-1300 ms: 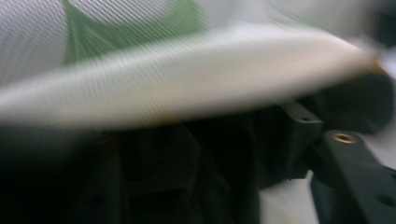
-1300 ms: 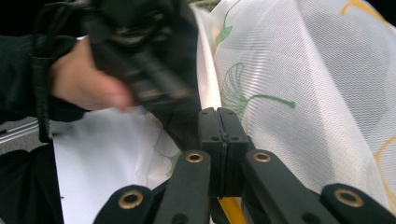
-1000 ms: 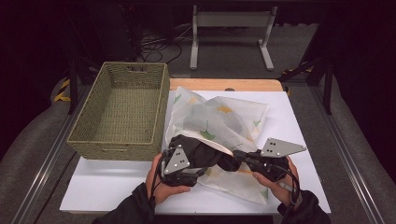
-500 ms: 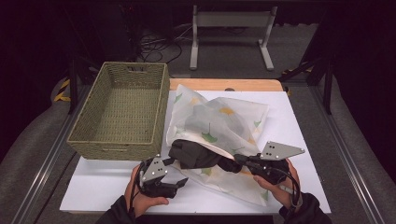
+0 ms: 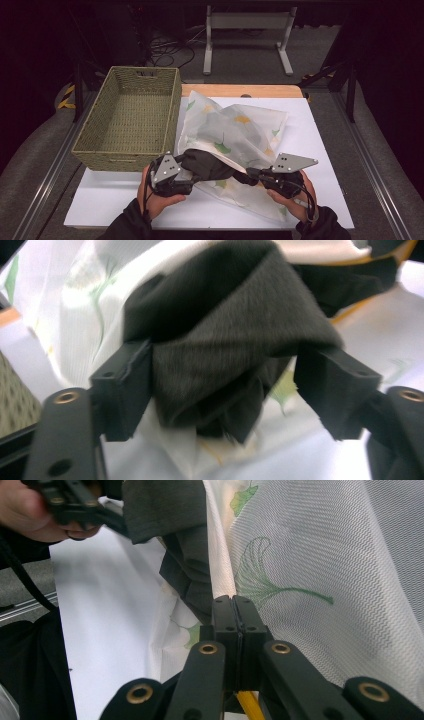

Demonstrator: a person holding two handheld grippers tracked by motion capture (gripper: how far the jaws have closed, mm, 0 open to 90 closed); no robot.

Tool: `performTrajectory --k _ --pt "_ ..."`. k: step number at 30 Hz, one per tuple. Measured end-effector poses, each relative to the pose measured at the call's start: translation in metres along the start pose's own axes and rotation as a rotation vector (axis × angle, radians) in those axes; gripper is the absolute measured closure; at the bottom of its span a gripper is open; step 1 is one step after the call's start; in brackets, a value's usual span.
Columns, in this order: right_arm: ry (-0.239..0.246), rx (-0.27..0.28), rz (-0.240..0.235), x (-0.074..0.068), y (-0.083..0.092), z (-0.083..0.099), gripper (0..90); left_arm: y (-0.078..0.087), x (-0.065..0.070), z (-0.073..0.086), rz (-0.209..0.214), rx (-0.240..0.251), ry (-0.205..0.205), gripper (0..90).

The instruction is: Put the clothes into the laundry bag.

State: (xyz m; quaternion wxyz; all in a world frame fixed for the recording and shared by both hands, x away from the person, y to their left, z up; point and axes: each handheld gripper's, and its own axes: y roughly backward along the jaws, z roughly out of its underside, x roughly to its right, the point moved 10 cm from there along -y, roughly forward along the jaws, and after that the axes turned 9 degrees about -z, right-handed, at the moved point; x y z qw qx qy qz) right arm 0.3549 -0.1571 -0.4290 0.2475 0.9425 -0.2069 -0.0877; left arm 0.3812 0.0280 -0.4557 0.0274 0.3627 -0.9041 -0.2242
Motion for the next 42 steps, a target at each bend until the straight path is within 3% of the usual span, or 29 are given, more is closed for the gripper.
performTrajectory --k 1,3,6,7,9,11,14,21,25,27,31,32,35,36,39,42 --pt "-0.002 0.0 -0.001 0.0 0.0 0.0 90.0 -0.006 0.001 0.0 0.005 -0.01 -0.004 43.6" --pt "0.0 0.0 -0.002 0.0 -0.001 0.001 90.0 -0.022 0.009 0.003 0.069 -0.034 -0.051 52.8" --pt "-0.002 -0.001 -0.004 0.0 -0.002 0.001 90.0 -0.044 0.016 0.004 0.109 -0.052 -0.056 64.0" --pt "-0.002 -0.001 -0.004 0.0 -0.002 0.001 90.0 -0.044 0.016 0.004 0.109 -0.052 -0.056 69.0" --pt "0.003 -0.003 -0.011 -0.002 -0.004 0.001 90.0 -0.06 0.022 0.005 0.115 -0.069 -0.099 71.4" --pt "0.009 -0.005 -0.026 -0.005 -0.006 0.001 90.0 -0.074 0.028 0.003 0.129 -0.066 -0.088 76.1" --pt "0.011 -0.014 -0.048 -0.01 -0.01 0.002 90.0 -0.093 0.03 0.0 0.11 -0.056 -0.102 79.1" --pt "-0.012 -0.069 -0.08 -0.011 -0.02 0.016 90.0 -0.115 0.009 -0.022 0.021 0.016 0.026 81.5" --pt "-0.02 -0.111 -0.093 -0.011 -0.025 0.025 90.0 -0.118 -0.004 -0.026 -0.042 0.056 0.102 81.2" --pt "-0.024 -0.124 -0.093 -0.01 -0.027 0.028 90.0 -0.118 -0.005 -0.026 -0.031 0.058 0.119 80.5" --pt "-0.023 -0.146 -0.065 -0.005 -0.025 0.032 90.0 -0.111 0.0 -0.024 0.022 0.043 0.083 73.2" --pt "-0.029 -0.146 -0.057 -0.003 -0.024 0.033 90.0 -0.107 0.001 -0.023 0.028 0.037 0.069 67.8" --pt "-0.036 -0.135 -0.03 0.003 -0.018 0.033 90.0 -0.086 0.006 -0.015 0.051 0.009 0.014 60.7" --pt "-0.038 -0.129 -0.026 0.004 -0.017 0.032 90.0 -0.086 0.006 -0.015 0.051 0.009 0.014 58.7" --pt "-0.039 -0.12 -0.017 0.005 -0.014 0.03 90.0 -0.069 0.008 -0.007 0.049 -0.018 -0.045 54.0" --pt "-0.035 -0.115 -0.012 0.005 -0.011 0.028 90.0 -0.058 0.008 0.003 0.037 -0.053 -0.068 46.6"
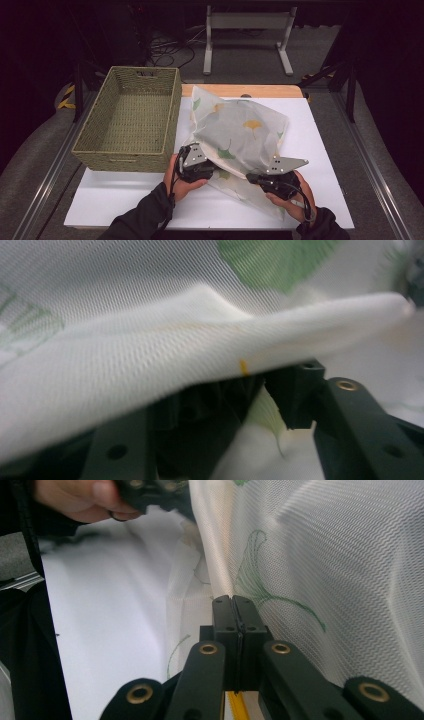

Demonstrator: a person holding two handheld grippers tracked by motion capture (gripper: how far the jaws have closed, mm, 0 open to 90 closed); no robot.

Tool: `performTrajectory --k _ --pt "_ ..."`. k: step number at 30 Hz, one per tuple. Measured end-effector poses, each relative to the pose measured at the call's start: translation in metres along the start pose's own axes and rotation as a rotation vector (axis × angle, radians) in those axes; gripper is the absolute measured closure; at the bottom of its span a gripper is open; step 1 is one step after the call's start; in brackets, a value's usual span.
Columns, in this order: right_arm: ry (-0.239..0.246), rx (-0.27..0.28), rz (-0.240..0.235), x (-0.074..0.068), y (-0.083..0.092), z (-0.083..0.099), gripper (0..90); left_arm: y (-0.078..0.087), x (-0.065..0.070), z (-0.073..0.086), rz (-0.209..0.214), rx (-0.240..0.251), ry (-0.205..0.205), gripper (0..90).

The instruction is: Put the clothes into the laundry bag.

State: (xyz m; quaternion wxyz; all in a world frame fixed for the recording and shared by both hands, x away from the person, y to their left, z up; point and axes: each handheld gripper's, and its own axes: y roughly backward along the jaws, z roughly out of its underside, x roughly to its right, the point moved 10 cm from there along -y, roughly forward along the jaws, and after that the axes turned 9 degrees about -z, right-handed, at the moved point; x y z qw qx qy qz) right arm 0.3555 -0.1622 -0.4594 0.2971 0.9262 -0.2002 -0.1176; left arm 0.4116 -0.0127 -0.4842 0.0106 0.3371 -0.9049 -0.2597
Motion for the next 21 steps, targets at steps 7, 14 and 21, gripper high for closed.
performTrajectory --k 7,14,21 --pt "-0.006 0.017 0.015 0.001 0.008 0.001 90.0 0.021 -0.004 0.022 -0.013 -0.073 0.019 32.1" --pt "0.011 0.022 -0.005 -0.004 0.007 -0.001 90.0 -0.003 -0.01 0.034 -0.026 -0.149 0.046 29.1" --pt "0.033 0.018 -0.019 -0.009 0.001 -0.002 90.0 -0.025 -0.014 0.018 -0.036 -0.135 0.074 43.2"
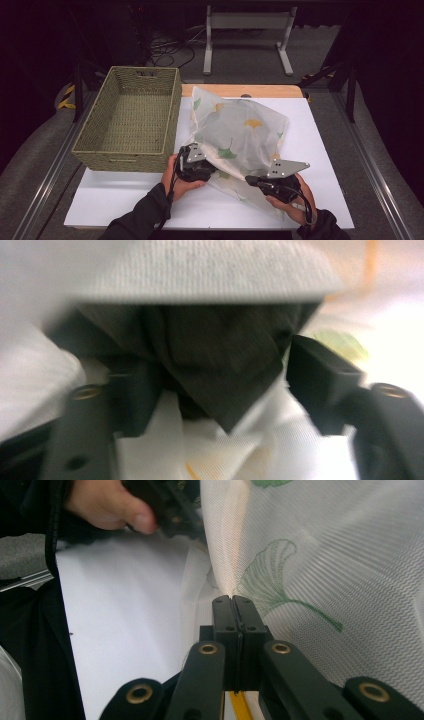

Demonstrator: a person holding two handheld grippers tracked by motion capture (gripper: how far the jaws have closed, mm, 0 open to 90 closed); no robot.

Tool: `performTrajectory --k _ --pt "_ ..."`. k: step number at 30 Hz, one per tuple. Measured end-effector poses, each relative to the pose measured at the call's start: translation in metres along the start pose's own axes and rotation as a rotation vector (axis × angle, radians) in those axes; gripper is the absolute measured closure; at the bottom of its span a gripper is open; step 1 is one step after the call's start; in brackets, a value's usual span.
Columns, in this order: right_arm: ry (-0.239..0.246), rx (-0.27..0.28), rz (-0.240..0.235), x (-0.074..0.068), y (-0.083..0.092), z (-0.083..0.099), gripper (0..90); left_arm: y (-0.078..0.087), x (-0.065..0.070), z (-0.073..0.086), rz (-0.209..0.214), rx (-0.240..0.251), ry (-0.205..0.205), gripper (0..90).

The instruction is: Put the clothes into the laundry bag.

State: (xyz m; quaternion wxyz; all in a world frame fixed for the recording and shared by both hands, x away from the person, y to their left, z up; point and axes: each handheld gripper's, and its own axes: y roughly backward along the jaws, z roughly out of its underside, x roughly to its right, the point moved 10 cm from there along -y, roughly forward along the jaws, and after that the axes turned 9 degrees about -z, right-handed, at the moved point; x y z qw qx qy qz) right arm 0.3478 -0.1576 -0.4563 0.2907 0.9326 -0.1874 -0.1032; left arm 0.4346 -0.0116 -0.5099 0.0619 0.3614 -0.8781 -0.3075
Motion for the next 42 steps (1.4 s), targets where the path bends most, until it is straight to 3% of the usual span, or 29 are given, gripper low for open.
performTrajectory --k 1,2,4,5,11,14,17,18,20,22,27,29,31,32,34,36,37,38,39,40,42 --pt "0.003 0.004 0.002 0.0 0.0 -0.001 90.0 -0.001 -0.001 -0.003 -0.001 0.005 0.0 56.8" --pt "0.003 0.004 0.002 0.0 0.0 -0.001 90.0 -0.002 -0.002 -0.005 -0.007 0.014 -0.005 56.8" --pt "0.007 0.014 0.006 0.0 0.001 -0.003 90.0 -0.003 0.001 -0.015 0.027 0.04 0.003 67.6" --pt "0.007 0.023 0.011 0.001 0.002 -0.005 90.0 -0.005 0.004 -0.019 0.026 0.048 -0.013 72.6" --pt "0.009 0.034 0.009 0.001 0.003 -0.008 90.0 -0.029 0.025 -0.044 0.081 0.098 -0.016 75.7" --pt "0.017 0.029 0.002 0.001 0.003 -0.007 90.0 -0.041 0.03 -0.057 0.072 0.132 0.003 75.7" --pt "0.014 0.02 0.001 0.001 0.003 -0.005 90.0 -0.046 0.028 -0.061 0.051 0.148 0.0 75.1" --pt "0.014 0.016 0.012 0.003 0.004 -0.004 90.0 -0.048 0.028 -0.06 0.061 0.148 0.014 74.7" --pt "-0.001 0.024 0.034 0.009 0.008 -0.002 90.0 -0.043 0.026 -0.056 0.103 0.141 0.037 70.9" --pt "-0.009 0.031 0.039 0.01 0.01 -0.002 90.0 -0.041 0.024 -0.054 0.106 0.137 0.034 68.1" --pt "-0.028 0.065 0.07 0.017 0.02 -0.005 90.0 -0.009 0.019 -0.032 0.132 0.101 -0.026 59.9" --pt "-0.035 0.074 0.077 0.018 0.023 -0.007 90.0 0.001 0.016 -0.022 0.119 0.076 -0.034 52.8" --pt "-0.047 0.09 0.093 0.021 0.026 -0.009 90.0 0.007 0.01 -0.012 0.065 0.028 -0.057 38.6" --pt "-0.048 0.095 0.101 0.022 0.028 -0.01 90.0 0.007 0.01 -0.012 0.065 0.028 -0.057 33.4" --pt "-0.051 0.105 0.103 0.022 0.03 -0.012 90.0 0.01 0.012 -0.005 0.077 0.01 -0.063 31.7" --pt "-0.055 0.116 0.111 0.023 0.033 -0.014 90.0 0.008 0.011 0.001 0.049 -0.022 -0.071 29.9" --pt "-0.056 0.12 0.112 0.024 0.034 -0.014 90.0 0.005 0.012 0.002 0.061 -0.032 -0.056 27.5" --pt "-0.059 0.125 0.112 0.024 0.034 -0.015 90.0 0.003 0.011 0.003 0.044 -0.044 -0.049 26.2" --pt "-0.059 0.124 0.115 0.024 0.033 -0.015 90.0 -0.004 0.006 0.002 -0.002 -0.046 0.006 22.8" --pt "-0.059 0.124 0.115 0.024 0.033 -0.015 90.0 -0.004 0.006 0.002 -0.002 -0.046 0.006 19.2" --pt "-0.053 0.119 0.109 0.023 0.032 -0.014 89.9 -0.013 0.007 0.0 0.043 -0.052 0.057 17.9"
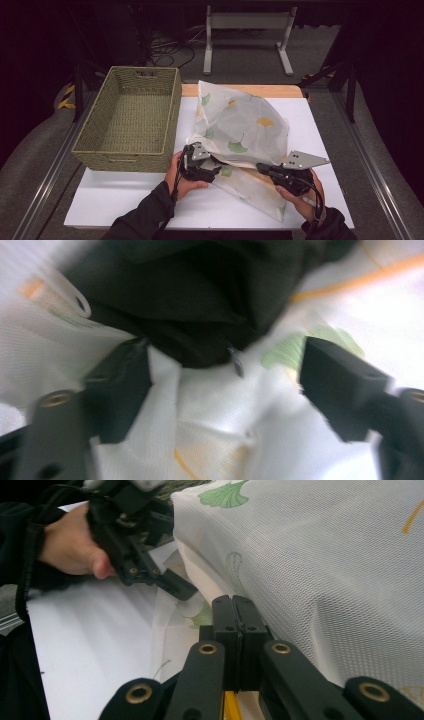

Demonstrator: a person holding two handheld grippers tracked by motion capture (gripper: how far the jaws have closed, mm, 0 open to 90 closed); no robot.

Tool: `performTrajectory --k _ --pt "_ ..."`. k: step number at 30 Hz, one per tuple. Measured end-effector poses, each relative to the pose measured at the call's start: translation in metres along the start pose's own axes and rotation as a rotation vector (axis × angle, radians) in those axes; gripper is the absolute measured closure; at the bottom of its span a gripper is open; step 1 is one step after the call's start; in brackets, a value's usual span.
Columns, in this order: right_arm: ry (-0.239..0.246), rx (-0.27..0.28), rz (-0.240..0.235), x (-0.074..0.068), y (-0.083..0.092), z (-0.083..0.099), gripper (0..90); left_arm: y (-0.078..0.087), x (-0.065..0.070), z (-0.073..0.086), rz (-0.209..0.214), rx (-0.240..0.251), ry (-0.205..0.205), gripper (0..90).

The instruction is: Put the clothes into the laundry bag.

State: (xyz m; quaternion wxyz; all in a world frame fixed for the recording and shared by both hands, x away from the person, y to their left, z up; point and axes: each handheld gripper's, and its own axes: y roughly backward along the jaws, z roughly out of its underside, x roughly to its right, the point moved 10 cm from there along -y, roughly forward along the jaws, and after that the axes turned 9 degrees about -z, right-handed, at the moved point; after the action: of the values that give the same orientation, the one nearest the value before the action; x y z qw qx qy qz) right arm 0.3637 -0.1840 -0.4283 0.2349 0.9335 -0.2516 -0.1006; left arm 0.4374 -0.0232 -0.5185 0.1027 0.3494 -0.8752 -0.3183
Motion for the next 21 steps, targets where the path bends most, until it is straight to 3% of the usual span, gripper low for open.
performTrajectory --k 2,5,6,7,8,9,11,13,17,19,21 --pt "0.006 -0.006 -0.01 -0.002 -0.003 0.001 89.9 -0.011 -0.002 -0.004 -0.019 0.0 0.018 16.3" --pt "0.014 -0.015 -0.023 -0.005 -0.007 0.002 89.8 -0.018 -0.004 -0.015 -0.031 0.036 0.022 23.8" --pt "0.014 -0.015 -0.023 -0.005 -0.007 0.002 89.8 -0.018 -0.004 -0.015 -0.031 0.036 0.022 25.9" --pt "0.017 -0.018 -0.027 -0.005 -0.008 0.003 89.7 -0.023 -0.004 -0.021 -0.012 0.038 0.049 25.9" --pt "0.018 -0.024 -0.031 -0.006 -0.01 0.004 89.7 -0.026 -0.003 -0.025 0.0 0.046 0.06 30.4" --pt "0.021 -0.036 -0.035 -0.007 -0.013 0.006 89.7 -0.03 -0.002 -0.029 0.008 0.054 0.059 44.8" --pt "0.023 -0.04 -0.038 -0.008 -0.014 0.007 89.7 -0.04 -0.001 -0.034 -0.004 0.051 0.055 49.5" --pt "0.024 -0.051 -0.044 -0.008 -0.017 0.009 89.6 -0.046 -0.001 -0.036 -0.008 0.029 0.073 64.3" --pt "0.027 -0.053 -0.044 -0.007 -0.017 0.01 89.7 -0.044 0.005 -0.051 -0.005 0.031 0.041 70.1" --pt "0.031 -0.044 -0.045 -0.007 -0.016 0.008 89.6 -0.039 0.01 -0.063 0.024 0.083 0.033 71.7" --pt "0.035 -0.033 -0.05 -0.009 -0.014 0.005 89.7 -0.034 0.02 -0.078 0.088 0.161 0.049 72.4"
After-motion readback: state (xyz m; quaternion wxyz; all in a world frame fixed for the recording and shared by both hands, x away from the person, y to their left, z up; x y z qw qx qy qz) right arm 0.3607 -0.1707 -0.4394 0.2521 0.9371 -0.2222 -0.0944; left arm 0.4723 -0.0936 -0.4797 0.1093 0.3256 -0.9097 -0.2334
